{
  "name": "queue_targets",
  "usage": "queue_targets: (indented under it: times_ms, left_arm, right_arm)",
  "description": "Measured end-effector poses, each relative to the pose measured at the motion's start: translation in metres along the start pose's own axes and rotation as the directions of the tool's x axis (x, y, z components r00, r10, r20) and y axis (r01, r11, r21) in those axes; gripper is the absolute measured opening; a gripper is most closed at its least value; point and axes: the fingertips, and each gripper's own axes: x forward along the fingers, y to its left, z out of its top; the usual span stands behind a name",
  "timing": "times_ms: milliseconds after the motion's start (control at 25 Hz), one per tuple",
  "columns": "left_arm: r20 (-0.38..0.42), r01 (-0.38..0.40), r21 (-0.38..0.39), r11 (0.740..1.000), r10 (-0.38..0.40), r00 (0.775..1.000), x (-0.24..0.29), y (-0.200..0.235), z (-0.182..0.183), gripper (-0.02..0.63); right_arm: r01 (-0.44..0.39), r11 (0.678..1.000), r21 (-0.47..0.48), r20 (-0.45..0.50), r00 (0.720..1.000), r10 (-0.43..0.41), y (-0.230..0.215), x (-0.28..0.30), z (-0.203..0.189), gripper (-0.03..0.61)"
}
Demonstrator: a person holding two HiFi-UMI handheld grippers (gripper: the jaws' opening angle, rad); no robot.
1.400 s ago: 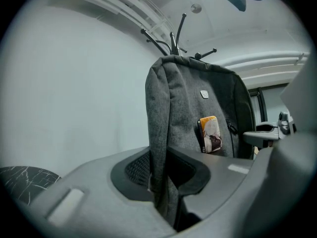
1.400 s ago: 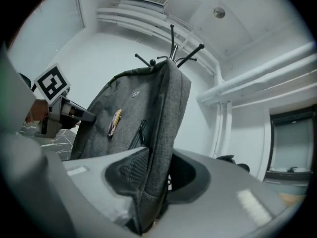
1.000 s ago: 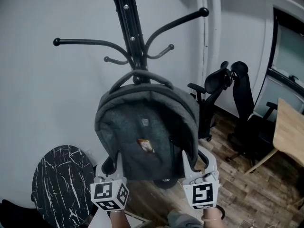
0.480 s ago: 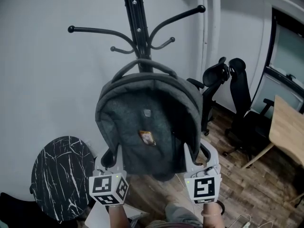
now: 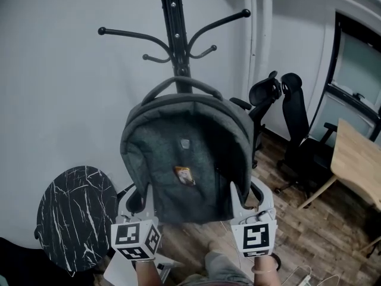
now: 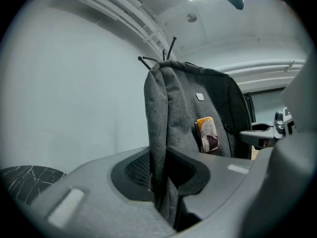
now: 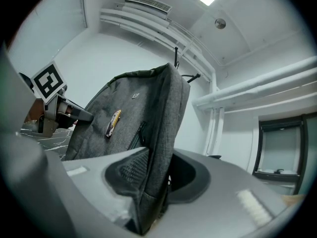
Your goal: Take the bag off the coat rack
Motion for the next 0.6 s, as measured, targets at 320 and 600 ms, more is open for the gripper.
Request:
queue_targets:
  times_ms: [320,600]
  left_arm:
    - [0.01,0.002,-0.013,1.0,-0.002,1.0,-0.024,-0.01,-0.001,0.069]
    - [0.035,-0.012,-0.014,1.0,0.012,0.999,-0.043,-0.026,0.005,0.069]
  right_arm:
    - [0.0,1.0,-0.016,0.009,1.0,0.0,0.001,-0.028,0.006,0.109]
    - [-0.001,1.0,-0.014,0.027,1.0,0.002,-0.008,-0.05,0.012,0.109]
